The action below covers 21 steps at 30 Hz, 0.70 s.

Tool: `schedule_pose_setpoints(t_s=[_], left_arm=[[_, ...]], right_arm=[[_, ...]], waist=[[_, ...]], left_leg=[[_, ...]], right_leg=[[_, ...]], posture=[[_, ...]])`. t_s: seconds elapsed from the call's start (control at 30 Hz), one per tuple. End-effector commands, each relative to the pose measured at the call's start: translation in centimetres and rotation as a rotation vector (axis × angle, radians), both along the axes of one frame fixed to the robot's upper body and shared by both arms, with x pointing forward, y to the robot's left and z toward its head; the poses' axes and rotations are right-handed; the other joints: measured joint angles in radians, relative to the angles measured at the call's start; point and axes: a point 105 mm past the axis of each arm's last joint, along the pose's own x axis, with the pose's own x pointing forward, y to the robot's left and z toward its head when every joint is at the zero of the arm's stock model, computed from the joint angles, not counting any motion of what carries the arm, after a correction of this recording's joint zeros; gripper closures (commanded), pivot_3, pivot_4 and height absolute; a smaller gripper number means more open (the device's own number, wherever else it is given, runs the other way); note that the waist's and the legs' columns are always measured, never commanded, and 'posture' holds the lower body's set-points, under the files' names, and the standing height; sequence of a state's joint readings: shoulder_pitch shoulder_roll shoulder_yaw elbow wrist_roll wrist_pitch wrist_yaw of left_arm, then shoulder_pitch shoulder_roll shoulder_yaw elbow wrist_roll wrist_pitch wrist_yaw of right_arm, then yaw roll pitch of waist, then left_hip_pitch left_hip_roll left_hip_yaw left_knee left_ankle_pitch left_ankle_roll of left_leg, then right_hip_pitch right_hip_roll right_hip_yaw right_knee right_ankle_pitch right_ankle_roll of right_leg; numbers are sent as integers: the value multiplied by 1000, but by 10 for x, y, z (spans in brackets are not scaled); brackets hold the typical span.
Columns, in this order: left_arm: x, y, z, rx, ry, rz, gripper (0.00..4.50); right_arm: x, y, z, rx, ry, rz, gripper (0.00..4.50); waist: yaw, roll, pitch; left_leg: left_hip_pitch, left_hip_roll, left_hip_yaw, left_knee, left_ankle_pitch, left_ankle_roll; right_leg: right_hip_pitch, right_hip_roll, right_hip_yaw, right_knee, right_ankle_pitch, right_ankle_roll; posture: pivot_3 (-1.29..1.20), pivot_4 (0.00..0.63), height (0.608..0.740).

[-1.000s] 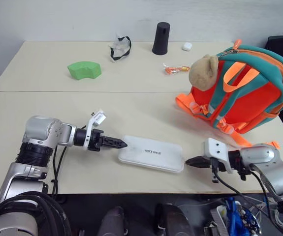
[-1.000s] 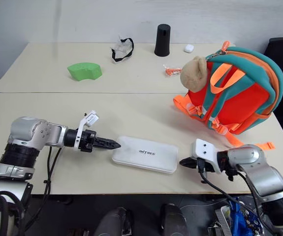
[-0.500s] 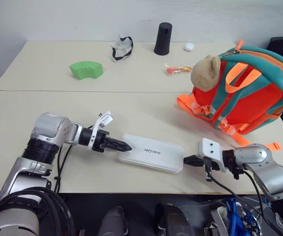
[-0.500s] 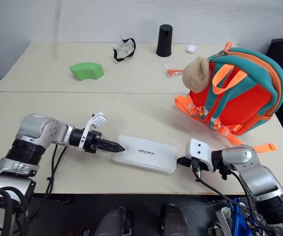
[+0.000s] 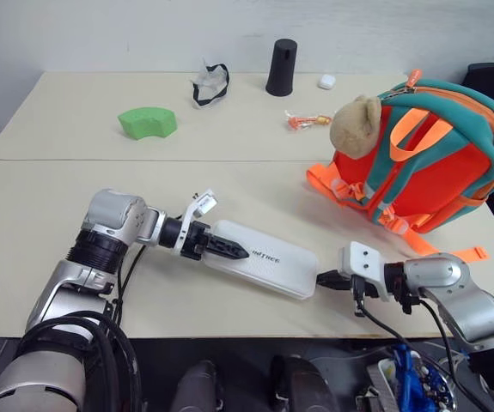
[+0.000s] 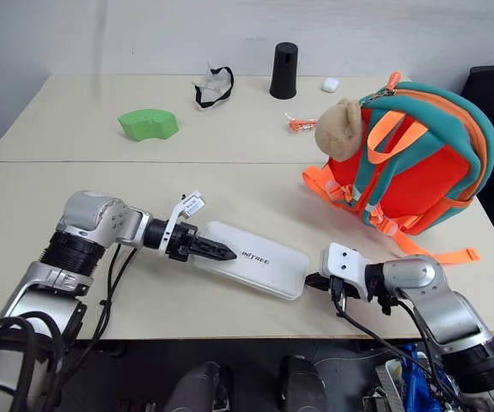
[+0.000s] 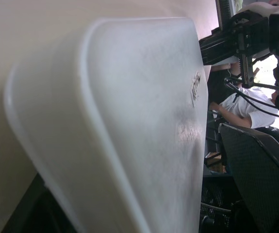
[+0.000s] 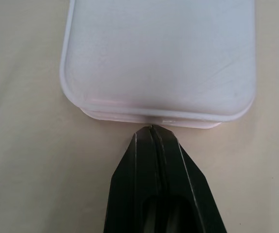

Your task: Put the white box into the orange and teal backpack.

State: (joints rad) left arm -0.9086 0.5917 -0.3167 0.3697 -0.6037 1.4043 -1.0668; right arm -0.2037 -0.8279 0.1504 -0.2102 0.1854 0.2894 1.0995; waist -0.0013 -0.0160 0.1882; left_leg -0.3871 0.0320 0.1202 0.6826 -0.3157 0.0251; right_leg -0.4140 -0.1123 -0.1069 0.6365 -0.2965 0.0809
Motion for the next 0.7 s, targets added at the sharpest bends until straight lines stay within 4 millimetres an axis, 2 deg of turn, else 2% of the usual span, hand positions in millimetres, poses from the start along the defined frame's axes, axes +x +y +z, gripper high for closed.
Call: schedule_pose_setpoints(t_s=[0.03, 0.13, 0.27, 0.4, 0.53, 0.7], left_arm=[[2, 2, 13, -11, -34, -27, 431], [1, 3, 16, -24, -35, -37, 1003], [-2, 4, 19, -38, -45, -52, 2241], [-5, 7, 21, -64, -50, -60, 3165], [-10, 8, 26, -129, -68, -66, 3175], [-18, 7, 33, -195, -155, -90, 3196]], right_arm=[[-3, 2, -3, -5, 4, 7, 4500], [-4, 1, -5, -9, 2, 4, 4500], [-5, 0, -6, -9, 2, 1, 4500], [-7, 0, -6, -5, 3, -3, 4500], [-8, -1, -3, 20, 2, -22, 4500], [-6, -6, 10, 91, -6, -83, 4500]], waist=[[0, 0, 0], [0, 0, 0], [1, 0, 0], [0, -2, -1], [0, -2, -1], [1, -2, -1]], left_leg=[[0, 0, 0, 0, 0, 0], [0, 0, 0, 0, 0, 0], [0, 0, 0, 0, 0, 0], [0, 0, 0, 0, 0, 0], [0, 0, -1, 0, 0, 0], [0, 0, -1, 0, 0, 0]], right_leg=[[0, 0, 0, 0, 0, 0], [0, 0, 0, -1, 0, 0], [0, 0, 0, 0, 0, 0], [1, 0, 0, -1, 0, 0], [1, -1, 0, 0, 0, 0], [0, -2, 0, 0, 0, 0]], posture=[[0, 150, 740], [0, 150, 740], [0, 150, 740], [0, 150, 740], [0, 150, 740], [0, 150, 740]])
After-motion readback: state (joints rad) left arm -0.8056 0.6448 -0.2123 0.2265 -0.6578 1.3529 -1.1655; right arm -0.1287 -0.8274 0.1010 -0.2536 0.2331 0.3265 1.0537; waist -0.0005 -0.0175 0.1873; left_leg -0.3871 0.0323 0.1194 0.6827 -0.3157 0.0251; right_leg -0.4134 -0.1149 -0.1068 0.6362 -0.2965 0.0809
